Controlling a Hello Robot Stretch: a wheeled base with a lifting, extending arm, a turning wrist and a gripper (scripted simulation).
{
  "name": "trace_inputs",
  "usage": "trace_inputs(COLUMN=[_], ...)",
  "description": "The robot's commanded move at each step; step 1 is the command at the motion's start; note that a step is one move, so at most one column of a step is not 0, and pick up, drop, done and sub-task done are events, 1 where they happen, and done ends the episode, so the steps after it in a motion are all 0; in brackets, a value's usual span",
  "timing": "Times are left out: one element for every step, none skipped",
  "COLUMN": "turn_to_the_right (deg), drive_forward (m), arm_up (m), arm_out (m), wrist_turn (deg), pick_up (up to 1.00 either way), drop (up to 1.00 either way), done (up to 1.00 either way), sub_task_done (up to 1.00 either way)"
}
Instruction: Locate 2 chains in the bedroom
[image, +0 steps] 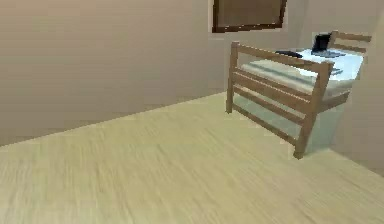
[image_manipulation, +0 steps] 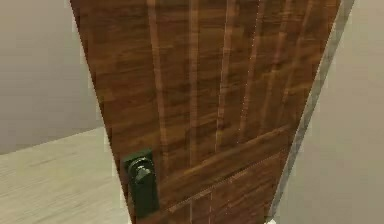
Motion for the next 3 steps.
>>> trace_inputs(turn_to_the_right=[-9.0,0.0,0.0], drive_forward=[0.00,0.30,0.10], arm_up=[0.00,0.00,0.00], arm_out=[0.00,0.00,0.00], wrist_turn=[0.0,0.0,0.0], pick_up=[0.00,0.00,0.00], drop=[0.00,0.00,0.00], done=[0.00,0.00,0.00], sub_task_done=[0.00,0.00,0.00])
